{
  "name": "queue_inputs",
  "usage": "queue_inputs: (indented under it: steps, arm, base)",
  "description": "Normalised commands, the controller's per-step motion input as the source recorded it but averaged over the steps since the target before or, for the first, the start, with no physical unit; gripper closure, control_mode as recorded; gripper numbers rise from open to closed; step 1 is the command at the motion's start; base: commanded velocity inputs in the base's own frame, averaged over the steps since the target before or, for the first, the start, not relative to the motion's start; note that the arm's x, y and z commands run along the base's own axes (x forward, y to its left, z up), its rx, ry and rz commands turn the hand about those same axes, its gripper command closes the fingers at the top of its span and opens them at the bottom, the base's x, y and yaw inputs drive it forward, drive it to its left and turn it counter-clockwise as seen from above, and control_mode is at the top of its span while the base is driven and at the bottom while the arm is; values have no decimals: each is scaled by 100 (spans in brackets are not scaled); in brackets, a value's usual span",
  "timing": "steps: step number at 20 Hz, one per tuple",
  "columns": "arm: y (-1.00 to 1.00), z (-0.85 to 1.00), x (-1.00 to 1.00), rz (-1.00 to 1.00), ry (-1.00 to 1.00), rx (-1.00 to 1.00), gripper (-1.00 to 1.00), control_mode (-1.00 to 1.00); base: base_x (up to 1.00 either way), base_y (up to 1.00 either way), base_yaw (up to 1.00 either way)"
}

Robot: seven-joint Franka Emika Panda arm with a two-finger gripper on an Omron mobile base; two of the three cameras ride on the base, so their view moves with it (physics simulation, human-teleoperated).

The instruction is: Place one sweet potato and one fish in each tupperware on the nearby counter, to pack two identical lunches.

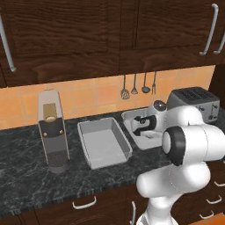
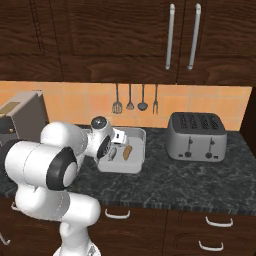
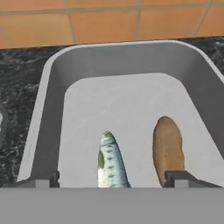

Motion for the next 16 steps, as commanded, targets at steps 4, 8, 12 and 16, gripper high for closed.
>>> queue_inputs:
  steps: [4,8,12,16]
  arm:
    - [0,71,-100,0,-6,2,-100,-100]
    - [0,100,-86,-1,1,0,-100,-100]
    - [8,100,-95,0,10,0,-100,-100]
    - [28,77,-100,0,5,0,-100,-100]
  base:
    - [0,0,0]
    - [0,0,0]
    - [0,0,0]
    - [0,0,0]
